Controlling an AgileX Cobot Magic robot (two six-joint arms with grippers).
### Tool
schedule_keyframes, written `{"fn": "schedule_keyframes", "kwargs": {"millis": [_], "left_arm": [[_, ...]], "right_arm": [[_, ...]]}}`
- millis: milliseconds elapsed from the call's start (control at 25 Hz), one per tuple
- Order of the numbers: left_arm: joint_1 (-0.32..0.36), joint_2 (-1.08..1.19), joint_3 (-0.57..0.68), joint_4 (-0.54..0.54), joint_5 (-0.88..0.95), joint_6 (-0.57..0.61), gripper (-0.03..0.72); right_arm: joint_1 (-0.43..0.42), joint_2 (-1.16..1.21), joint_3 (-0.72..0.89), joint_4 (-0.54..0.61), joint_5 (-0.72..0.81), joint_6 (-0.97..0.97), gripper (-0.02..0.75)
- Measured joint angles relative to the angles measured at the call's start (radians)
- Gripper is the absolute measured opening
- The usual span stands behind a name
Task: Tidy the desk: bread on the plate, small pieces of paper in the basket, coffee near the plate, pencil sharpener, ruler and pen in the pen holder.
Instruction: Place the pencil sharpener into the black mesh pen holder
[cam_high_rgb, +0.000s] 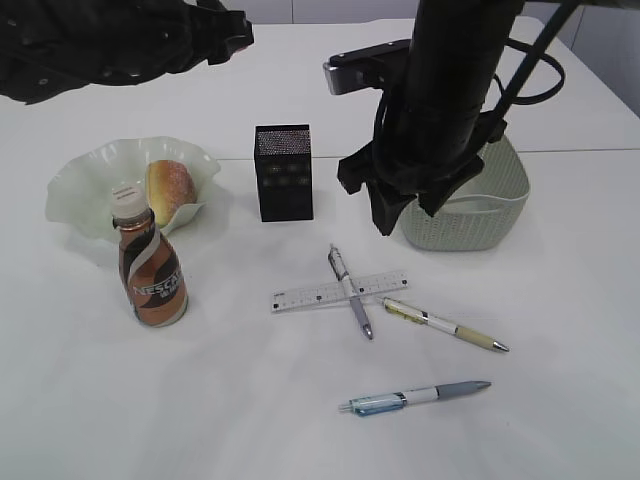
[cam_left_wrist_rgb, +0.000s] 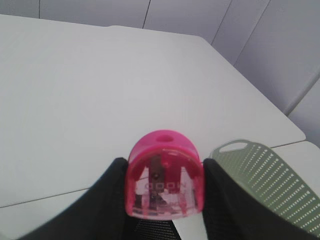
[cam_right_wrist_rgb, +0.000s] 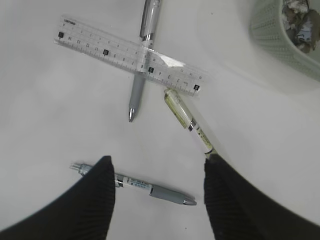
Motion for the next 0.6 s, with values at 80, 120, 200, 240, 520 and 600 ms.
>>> {"fn": "schedule_keyframes", "kwargs": {"millis": [80,120,200,240,520,600], "left_arm": [[0.000,0.033,-0.025,0.000,-0.002,0.000,0.319],[0.000,0.047,-0.038,0.000,-0.004,0.000,0.319],[0.000,0.074,-0.050,0.001,-0.013,0.000,0.319],[0.000,0.087,-0.054,0.001,-0.022,0.000,0.319],[0.000,0.173,-0.074,0.003,-0.074,0.002,0.319],[0.000,0.189,-0.086,0.005,-0.084,0.002,0.319]], "right_arm": [[0.000,0.000,0.000,0.000,0.000,0.000,0.417],[0.000,0.000,0.000,0.000,0.000,0.000,0.417],[0.000,0.000,0.000,0.000,0.000,0.000,0.417],[0.000,0.000,0.000,0.000,0.000,0.000,0.417],[0.000,0.000,0.000,0.000,0.000,0.000,0.417],[0.000,0.000,0.000,0.000,0.000,0.000,0.417]]}}
